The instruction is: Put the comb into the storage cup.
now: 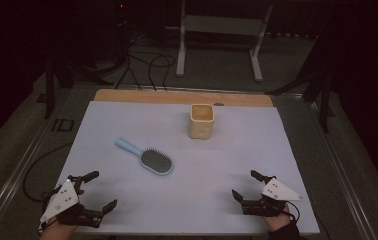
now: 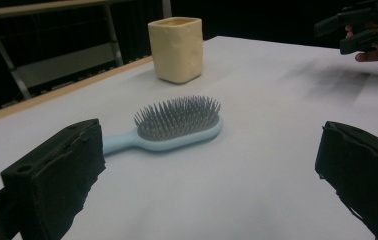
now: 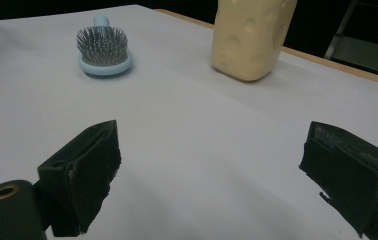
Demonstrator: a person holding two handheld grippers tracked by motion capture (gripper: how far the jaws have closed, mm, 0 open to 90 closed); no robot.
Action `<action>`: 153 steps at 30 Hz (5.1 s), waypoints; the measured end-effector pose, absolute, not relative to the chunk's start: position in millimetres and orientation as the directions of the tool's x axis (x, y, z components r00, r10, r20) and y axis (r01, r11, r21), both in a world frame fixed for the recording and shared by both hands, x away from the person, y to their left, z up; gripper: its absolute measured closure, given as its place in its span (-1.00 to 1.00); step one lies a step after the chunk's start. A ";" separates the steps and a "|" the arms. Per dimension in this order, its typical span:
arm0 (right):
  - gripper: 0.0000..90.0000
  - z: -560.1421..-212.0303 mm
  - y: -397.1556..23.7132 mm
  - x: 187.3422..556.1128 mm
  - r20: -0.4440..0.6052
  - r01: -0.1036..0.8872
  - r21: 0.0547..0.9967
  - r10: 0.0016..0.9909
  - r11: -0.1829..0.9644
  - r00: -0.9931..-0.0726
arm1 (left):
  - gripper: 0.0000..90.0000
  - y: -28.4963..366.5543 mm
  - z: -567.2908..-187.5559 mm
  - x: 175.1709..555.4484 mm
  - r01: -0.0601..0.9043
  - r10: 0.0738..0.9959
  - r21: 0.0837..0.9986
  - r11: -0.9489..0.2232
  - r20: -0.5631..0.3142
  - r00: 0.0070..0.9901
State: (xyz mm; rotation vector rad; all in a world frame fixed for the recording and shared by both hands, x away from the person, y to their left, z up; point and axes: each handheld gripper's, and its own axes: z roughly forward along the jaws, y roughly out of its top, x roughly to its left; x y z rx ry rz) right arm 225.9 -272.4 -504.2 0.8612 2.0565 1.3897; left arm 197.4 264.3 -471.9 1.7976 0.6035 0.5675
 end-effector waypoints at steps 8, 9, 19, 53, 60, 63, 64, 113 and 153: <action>-0.81 -504.8 -271.6 226.5 -0.061 0.222 0.934 0.740 0.279 -0.670 | -1.00 272.3 -459.1 200.2 0.142 0.666 0.957 -0.253 0.066 0.743; -0.81 -504.6 -271.6 226.3 -0.061 0.222 0.935 0.740 0.277 -0.670 | -1.00 273.5 -456.9 200.6 0.138 0.669 0.958 -0.250 0.068 0.740; -0.81 -503.9 -271.4 226.0 -0.059 0.223 0.935 0.740 0.277 -0.670 | -1.00 278.4 -431.4 213.6 0.135 0.683 0.959 -0.250 0.075 0.727; -0.81 -502.6 -270.4 225.1 -0.055 0.213 0.940 0.731 0.268 -0.680 | -1.00 262.6 -410.4 278.7 0.245 0.692 0.917 -0.316 0.046 0.720; -0.81 -502.2 -270.4 224.7 -0.054 0.211 0.941 0.733 0.264 -0.678 | -1.00 262.3 -408.6 290.4 0.255 0.716 0.916 -0.308 0.047 0.696; -0.81 -502.1 -270.5 224.6 -0.055 0.210 0.941 0.732 0.266 -0.679 | -1.00 260.2 -408.1 296.1 0.256 0.716 0.910 -0.327 0.062 0.696; -0.81 -502.3 -270.3 224.8 -0.054 0.210 0.941 0.732 0.265 -0.680 | -1.00 259.4 -408.2 297.5 0.257 0.713 0.906 -0.336 0.066 0.698; -0.81 -502.8 -269.7 224.7 -0.052 0.209 0.942 0.729 0.263 -0.683 | -0.10 235.7 -462.2 393.2 0.518 0.858 0.774 -0.364 0.063 0.509; -0.81 -504.4 -270.1 225.8 -0.039 0.217 0.941 0.718 0.261 -0.695 | 1.00 223.4 -498.7 429.8 0.640 0.866 0.626 -0.445 0.121 0.484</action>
